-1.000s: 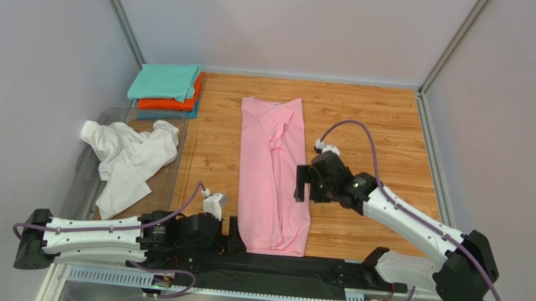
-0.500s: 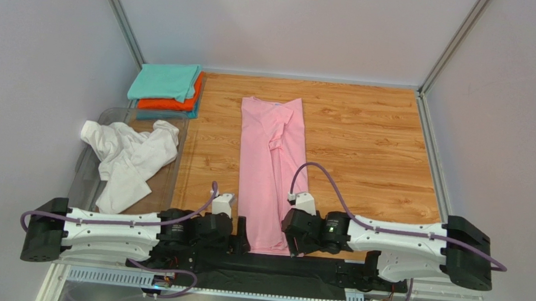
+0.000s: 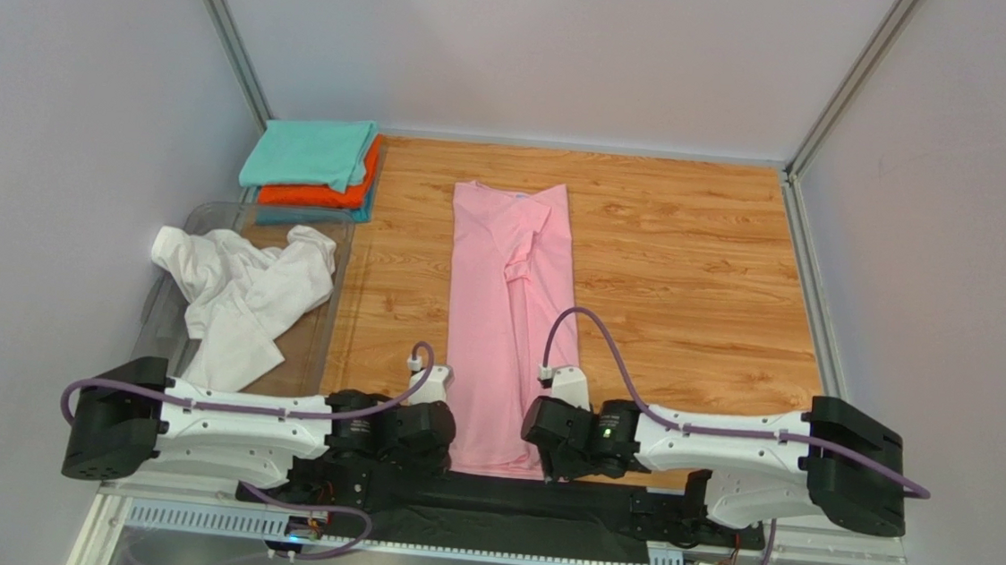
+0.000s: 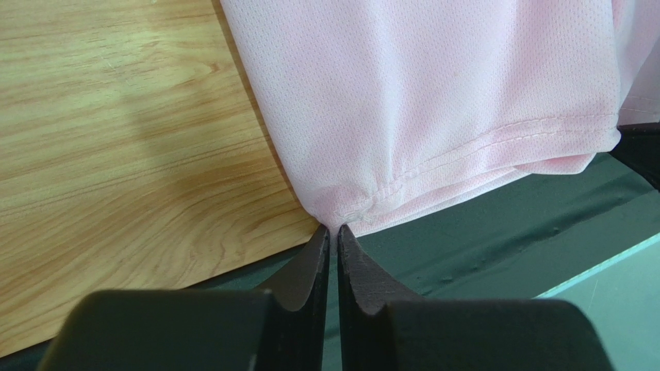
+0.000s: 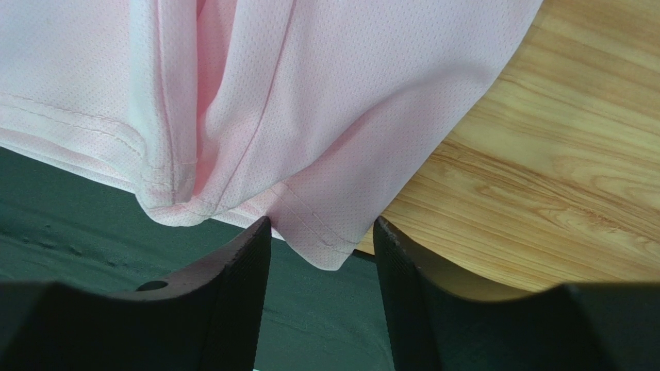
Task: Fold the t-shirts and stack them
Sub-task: Fold the tshirt
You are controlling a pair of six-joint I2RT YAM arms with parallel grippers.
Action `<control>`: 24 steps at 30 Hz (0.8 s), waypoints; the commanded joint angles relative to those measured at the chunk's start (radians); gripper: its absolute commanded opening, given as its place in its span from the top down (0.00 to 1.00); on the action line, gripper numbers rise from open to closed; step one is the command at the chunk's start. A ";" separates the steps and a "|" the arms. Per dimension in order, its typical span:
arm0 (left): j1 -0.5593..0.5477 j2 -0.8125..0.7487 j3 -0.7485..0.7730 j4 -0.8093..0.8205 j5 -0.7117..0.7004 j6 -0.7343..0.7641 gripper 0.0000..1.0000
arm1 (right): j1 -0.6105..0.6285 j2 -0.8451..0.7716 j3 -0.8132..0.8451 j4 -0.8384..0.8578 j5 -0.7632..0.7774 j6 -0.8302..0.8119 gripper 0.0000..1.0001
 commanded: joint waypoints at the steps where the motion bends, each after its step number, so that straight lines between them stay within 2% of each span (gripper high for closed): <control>1: -0.003 0.031 0.029 0.003 0.005 -0.006 0.89 | 0.004 -0.026 -0.016 0.027 0.013 0.043 0.49; 3: -0.004 0.037 0.032 0.003 0.008 -0.006 0.91 | 0.004 -0.028 -0.021 0.023 0.010 0.048 0.53; 5: -0.004 0.042 0.029 0.000 0.011 -0.009 0.97 | 0.004 -0.031 -0.022 0.001 0.018 0.065 0.55; 6: -0.004 0.042 0.029 0.000 0.011 -0.009 0.98 | 0.004 -0.032 -0.024 -0.009 0.023 0.071 0.60; 13: -0.004 0.022 0.009 -0.021 0.008 -0.026 1.00 | 0.004 -0.078 -0.031 -0.104 0.078 0.137 0.71; 14: -0.004 0.017 0.008 -0.023 0.008 -0.029 1.00 | 0.004 -0.081 -0.033 -0.112 0.082 0.151 0.78; 17: -0.004 0.008 -0.002 -0.023 0.008 -0.035 1.00 | 0.004 -0.090 -0.039 -0.138 0.087 0.162 0.88; 24: -0.004 -0.006 -0.017 -0.024 0.011 -0.042 1.00 | 0.003 -0.127 -0.062 -0.174 0.041 0.175 0.88</control>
